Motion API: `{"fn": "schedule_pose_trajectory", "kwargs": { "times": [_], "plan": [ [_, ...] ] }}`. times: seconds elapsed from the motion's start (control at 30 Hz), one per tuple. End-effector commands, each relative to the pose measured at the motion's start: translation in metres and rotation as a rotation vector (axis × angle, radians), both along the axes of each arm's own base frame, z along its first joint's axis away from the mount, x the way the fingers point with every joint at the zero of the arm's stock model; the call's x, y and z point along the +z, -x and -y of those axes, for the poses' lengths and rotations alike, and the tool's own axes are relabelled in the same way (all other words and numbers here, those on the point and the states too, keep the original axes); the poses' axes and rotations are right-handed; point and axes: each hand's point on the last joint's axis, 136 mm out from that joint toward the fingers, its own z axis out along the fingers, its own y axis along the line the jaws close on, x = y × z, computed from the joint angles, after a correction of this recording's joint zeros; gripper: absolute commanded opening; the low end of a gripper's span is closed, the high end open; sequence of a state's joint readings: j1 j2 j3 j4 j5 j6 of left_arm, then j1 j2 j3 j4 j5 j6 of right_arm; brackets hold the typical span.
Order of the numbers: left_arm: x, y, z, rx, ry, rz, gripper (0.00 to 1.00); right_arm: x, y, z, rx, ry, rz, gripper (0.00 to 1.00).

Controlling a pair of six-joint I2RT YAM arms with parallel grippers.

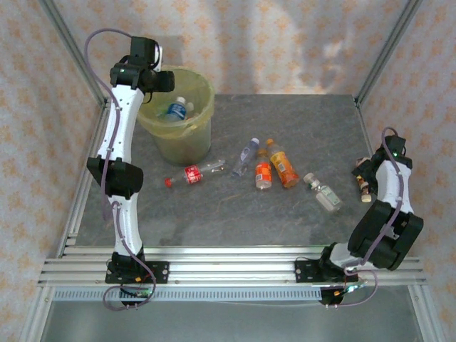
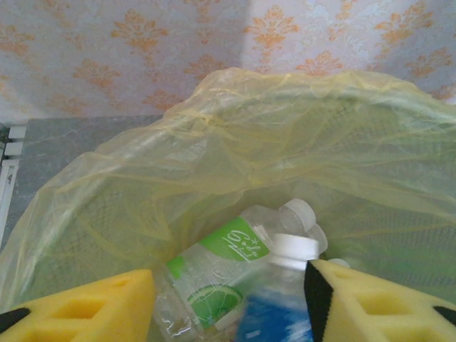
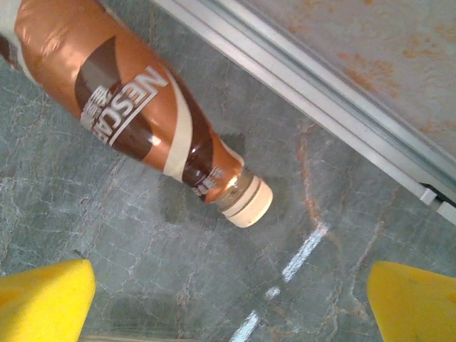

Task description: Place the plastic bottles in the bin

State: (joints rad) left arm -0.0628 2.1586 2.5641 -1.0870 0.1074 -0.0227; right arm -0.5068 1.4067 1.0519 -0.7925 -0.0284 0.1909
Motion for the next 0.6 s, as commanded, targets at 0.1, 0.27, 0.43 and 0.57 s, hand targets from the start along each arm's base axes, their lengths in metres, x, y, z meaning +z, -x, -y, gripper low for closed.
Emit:
{"fn": "schedule_pose_trajectory", "kwargs": {
  "times": [0.1, 0.27, 0.43, 0.57],
  "plan": [
    [0.026, 0.007, 0.0, -0.009, 0.011, 0.05, 0.69, -0.008, -0.013, 0.005, 0.032, -0.017, -0.002, 0.98],
    [0.038, 0.015, 0.002, -0.008, 0.04, 0.068, 0.75, -0.017, -0.013, 0.007, 0.041, -0.024, -0.03, 0.97],
    [0.06, 0.029, 0.006, -0.014, 0.076, 0.103, 0.84, -0.025, -0.016, 0.008, 0.052, -0.043, -0.04, 0.97],
    [0.075, 0.042, 0.012, -0.027, 0.123, 0.131, 0.95, -0.031, -0.02, 0.01, 0.069, -0.044, -0.054, 0.97]
  ]
}}
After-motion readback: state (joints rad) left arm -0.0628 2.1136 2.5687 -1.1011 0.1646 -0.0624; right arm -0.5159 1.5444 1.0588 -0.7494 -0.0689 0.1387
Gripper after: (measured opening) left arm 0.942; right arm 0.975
